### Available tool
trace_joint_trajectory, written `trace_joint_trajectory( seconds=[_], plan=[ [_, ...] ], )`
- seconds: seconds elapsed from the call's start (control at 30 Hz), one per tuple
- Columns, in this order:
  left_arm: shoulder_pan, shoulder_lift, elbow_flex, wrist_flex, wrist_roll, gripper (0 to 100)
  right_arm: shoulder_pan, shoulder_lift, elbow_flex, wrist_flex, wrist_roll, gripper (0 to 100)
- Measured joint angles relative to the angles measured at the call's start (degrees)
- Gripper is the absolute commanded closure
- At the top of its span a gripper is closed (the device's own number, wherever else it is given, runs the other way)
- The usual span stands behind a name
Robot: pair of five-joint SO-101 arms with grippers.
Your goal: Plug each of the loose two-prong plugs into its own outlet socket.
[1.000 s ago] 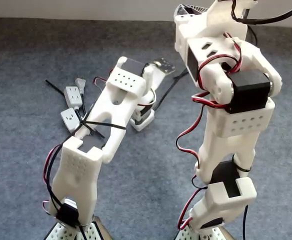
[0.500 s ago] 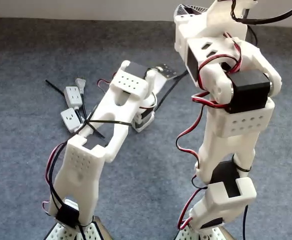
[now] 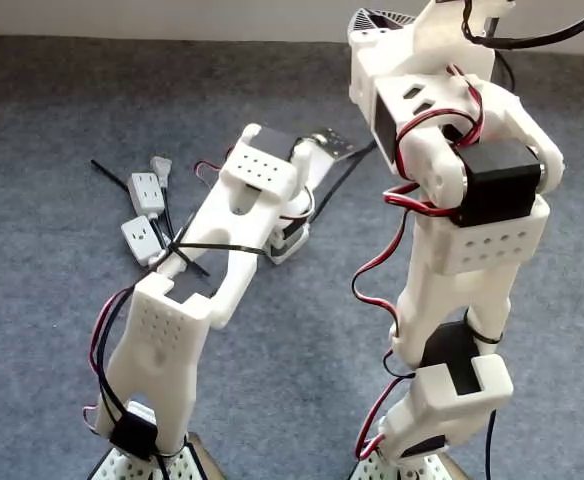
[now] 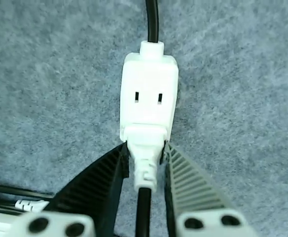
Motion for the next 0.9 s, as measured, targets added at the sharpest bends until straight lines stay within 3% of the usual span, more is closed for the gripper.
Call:
trace_joint_trajectory(
  seconds=[0.27, 0.5, 0.9],
  plan=[
    [0.3, 0.0, 0.0, 0.0, 0.0, 99, 0.0, 0.0, 0.0, 0.0, 0.0, 98.5],
    [0.4, 0.4, -2.0, 0.4, -0.1, 82, 0.0, 0.0, 0.0, 0.0, 0.0, 98.5],
    [1.0, 1.4, -11.4, 5.1, 0.0, 75, 0.0, 0.0, 0.0, 0.0, 0.0, 98.5]
  ],
)
